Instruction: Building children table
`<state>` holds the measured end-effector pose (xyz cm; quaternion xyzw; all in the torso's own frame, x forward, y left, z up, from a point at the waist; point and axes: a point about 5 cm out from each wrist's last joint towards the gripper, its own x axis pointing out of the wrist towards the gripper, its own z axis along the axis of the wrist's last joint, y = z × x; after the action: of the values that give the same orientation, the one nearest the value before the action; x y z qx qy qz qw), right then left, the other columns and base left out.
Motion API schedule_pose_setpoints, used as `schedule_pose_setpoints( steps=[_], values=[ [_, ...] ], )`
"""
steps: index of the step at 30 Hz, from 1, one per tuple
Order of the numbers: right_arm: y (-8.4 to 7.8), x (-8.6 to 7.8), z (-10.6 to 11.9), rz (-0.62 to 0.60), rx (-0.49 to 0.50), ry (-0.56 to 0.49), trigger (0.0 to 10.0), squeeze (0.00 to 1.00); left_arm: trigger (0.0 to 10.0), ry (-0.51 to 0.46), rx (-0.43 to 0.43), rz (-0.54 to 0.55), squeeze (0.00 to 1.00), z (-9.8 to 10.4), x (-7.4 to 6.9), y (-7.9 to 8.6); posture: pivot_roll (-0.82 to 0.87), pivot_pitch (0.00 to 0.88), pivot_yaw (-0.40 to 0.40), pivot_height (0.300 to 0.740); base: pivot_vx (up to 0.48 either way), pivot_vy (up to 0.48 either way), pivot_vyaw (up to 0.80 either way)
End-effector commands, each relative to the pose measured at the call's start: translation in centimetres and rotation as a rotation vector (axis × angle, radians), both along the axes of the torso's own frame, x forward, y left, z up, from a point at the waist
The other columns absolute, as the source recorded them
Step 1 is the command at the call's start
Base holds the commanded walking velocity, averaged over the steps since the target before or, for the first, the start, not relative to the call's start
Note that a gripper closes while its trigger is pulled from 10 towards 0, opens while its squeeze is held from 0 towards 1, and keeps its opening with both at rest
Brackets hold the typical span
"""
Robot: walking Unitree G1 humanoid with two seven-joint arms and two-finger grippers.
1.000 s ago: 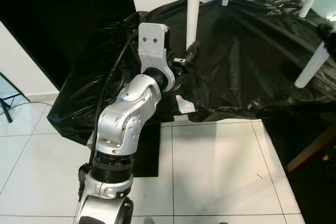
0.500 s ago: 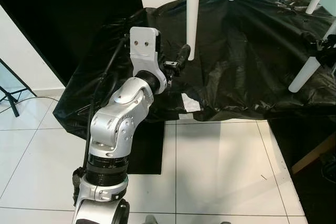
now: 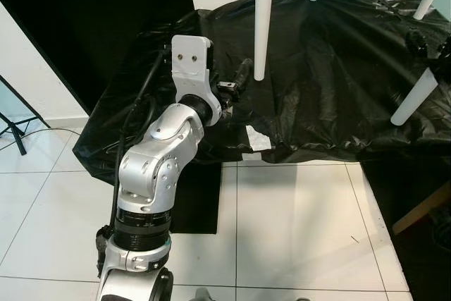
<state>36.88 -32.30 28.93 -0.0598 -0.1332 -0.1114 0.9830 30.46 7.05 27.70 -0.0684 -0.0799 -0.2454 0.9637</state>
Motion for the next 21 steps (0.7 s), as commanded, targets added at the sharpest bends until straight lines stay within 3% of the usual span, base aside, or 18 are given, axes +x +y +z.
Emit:
schedule_pose_setpoints(
  steps=[1, 7, 12, 19, 21],
  values=[
    [0.4, -0.1, 0.2, 0.004, 0.02, -0.035, 10.0, 0.0, 10.0, 0.017, 0.001, 0.049, 0.0, -0.3, 0.1, 0.5, -0.03, 0.0, 0.057, 0.74, 0.0, 0.0, 0.0],
    [2.3, -1.9, -0.5, -0.028, -0.013, -0.098, 10.0, 0.0, 10.0, 0.015, 0.005, 0.039, 0.0, -0.4, -0.1, 0.4, -0.04, 0.0, 0.054, 0.74, 0.0, 0.0, 0.0],
    [3.5, -3.0, -1.8, -0.025, -0.008, -0.086, 10.0, 0.0, 10.0, 0.014, 0.013, 0.035, 0.0, -0.5, -0.1, 0.4, -0.05, 0.0, 0.055, 0.74, 0.0, 0.0, 0.0],
    [4.0, -4.7, -2.7, -0.079, -0.041, -0.077, 10.0, 0.0, 10.0, 0.003, 0.022, 0.015, 0.0, -0.5, -0.4, 0.4, -0.05, 0.0, 0.05, 0.74, 0.0, 0.0, 0.0],
    [4.3, -5.8, -3.2, -0.123, -0.033, -0.075, 10.0, 0.0, 10.0, 0.002, 0.033, -0.012, 0.0, -0.7, -0.7, 0.4, -0.05, 0.0, 0.047, 0.74, 0.0, 0.0, 0.0]
  ],
)
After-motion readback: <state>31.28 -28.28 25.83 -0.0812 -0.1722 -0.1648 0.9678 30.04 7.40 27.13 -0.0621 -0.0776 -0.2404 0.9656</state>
